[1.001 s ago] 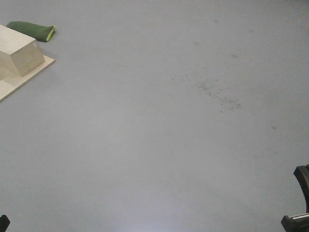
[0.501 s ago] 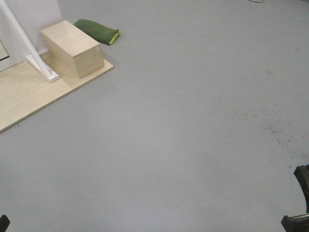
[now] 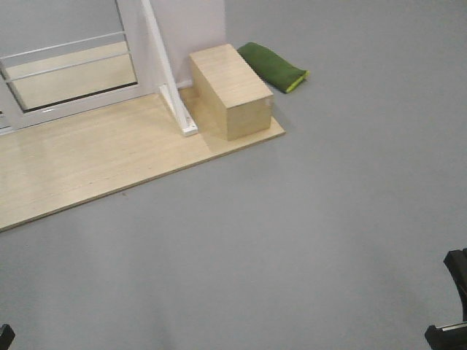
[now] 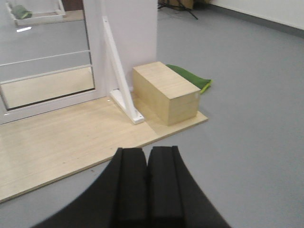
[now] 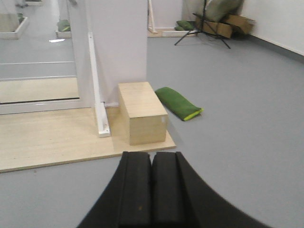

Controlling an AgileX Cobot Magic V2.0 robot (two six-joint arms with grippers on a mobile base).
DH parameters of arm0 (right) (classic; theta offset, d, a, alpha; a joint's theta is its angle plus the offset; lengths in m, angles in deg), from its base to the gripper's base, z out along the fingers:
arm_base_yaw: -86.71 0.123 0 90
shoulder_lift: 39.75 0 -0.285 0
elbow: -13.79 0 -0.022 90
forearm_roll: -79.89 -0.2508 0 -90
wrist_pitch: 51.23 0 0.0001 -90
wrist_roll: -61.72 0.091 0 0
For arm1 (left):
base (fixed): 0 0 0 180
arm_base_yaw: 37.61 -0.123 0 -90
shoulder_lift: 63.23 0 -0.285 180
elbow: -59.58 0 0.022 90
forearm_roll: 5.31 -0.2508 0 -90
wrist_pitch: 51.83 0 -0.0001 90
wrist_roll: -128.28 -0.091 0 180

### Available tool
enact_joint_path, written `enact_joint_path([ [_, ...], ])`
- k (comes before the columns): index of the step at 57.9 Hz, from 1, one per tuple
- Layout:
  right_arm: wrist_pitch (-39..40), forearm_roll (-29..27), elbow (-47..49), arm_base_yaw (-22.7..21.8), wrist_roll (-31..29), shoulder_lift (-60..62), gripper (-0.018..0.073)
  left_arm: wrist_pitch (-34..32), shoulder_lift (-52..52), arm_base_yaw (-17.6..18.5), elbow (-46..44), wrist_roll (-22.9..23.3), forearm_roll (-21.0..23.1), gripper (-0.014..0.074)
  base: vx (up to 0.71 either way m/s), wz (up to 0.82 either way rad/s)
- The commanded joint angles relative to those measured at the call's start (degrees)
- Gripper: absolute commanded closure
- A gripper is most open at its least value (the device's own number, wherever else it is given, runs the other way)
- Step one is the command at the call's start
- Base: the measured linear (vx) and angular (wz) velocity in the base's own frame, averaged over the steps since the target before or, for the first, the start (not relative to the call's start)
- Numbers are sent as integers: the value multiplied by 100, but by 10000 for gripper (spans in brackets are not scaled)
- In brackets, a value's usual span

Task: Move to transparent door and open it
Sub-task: 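Drive the base forward to the white-framed sliding glass door, then drive closer and align the base with the door handle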

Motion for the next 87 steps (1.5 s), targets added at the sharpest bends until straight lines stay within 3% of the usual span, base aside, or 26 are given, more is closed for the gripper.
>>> enact_joint_path([
  [1,455,10,-27,-28,-43,92,564,-429,83,36,56,40,62,576,53,64],
  [37,455,10,-27,-28,-43,92,564,-429,83,36,56,40,62,576,52,52],
  [87,455,10,-27,-28,-43,92,564,-429,83,36,56,40,62,576,50,17],
])
